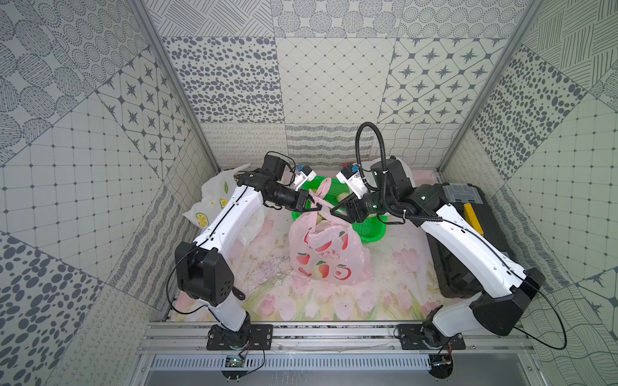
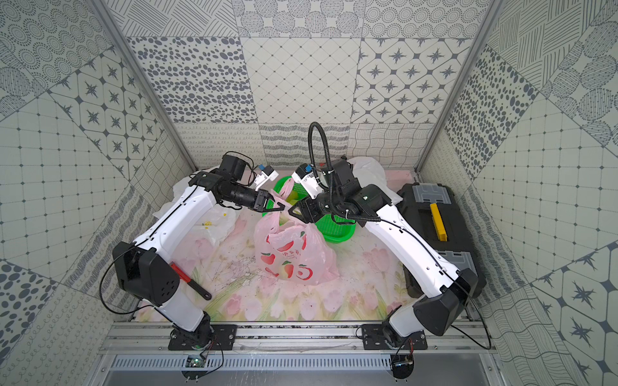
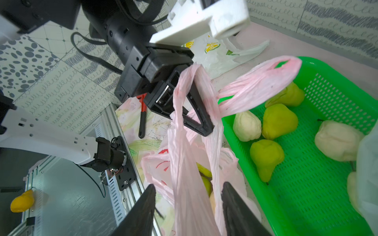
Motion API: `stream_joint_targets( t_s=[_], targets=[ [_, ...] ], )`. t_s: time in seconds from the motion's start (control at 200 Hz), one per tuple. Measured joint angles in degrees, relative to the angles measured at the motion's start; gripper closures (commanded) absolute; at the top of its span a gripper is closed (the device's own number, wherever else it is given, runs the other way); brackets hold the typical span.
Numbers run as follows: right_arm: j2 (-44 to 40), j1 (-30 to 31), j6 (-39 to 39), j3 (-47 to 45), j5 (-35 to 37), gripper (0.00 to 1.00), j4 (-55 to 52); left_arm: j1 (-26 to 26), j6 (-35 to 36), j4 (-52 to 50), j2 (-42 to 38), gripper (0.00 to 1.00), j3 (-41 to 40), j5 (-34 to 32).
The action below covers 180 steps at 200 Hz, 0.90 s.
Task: Place the pears into plastic bags & tie knots
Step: Tie the plastic bag at the center of the board.
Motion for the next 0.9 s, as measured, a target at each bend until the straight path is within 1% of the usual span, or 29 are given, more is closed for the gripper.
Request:
stream_joint_targets(
  t_s=[0.04,0.11,0.21,0.28,0.425,0.565,0.715,0.78,0.9],
  targets=[
    [0.0,-0.1,-0.3,0.0,0.2,0.65,-0.9,0.0,0.0,0.0,0.0,1.00,0.0,0.0],
    [0.0,-0.2,-0.6,0.0,0.5,0.70,-2.1,0.0,-0.1,-0.1,0.0,1.00,0.1,0.0],
    [0.0,-0.2,-1.0,0.0,1.0,0.84,-3.1,0.0,-0.2,0.0,0.0,1.00,0.2,0.0],
    [0.0,-0.1,-0.7,0.0,1.0,0.90,-3.0,0.0,-0.2,-0.1,0.0,1.00,0.3,0.1],
    [0.7,-0.1,-0.2,0.3,0.3,0.92,-1.5,-0.1,0.2,-0.5,-0.4,1.00,0.4,0.5],
    [2.8,-0.1,0.0,0.6,-0.3,0.95,0.3,-0.3,2.0,-2.1,-0.7,0.93,0.8,0.9],
    [5.2,-0.1,0.1,0.6,-1.1,0.96,0.8,-0.3,4.2,-3.8,-1.0,0.81,1.3,2.2],
    [5.5,-0.1,0.2,0.6,-1.4,0.96,0.9,-0.4,4.8,-4.0,-1.2,0.74,1.6,2.9],
    [5.5,0.1,0.2,0.6,-1.9,0.96,1.1,-0.5,5.9,-4.5,-1.4,0.65,2.4,3.9]
  ],
)
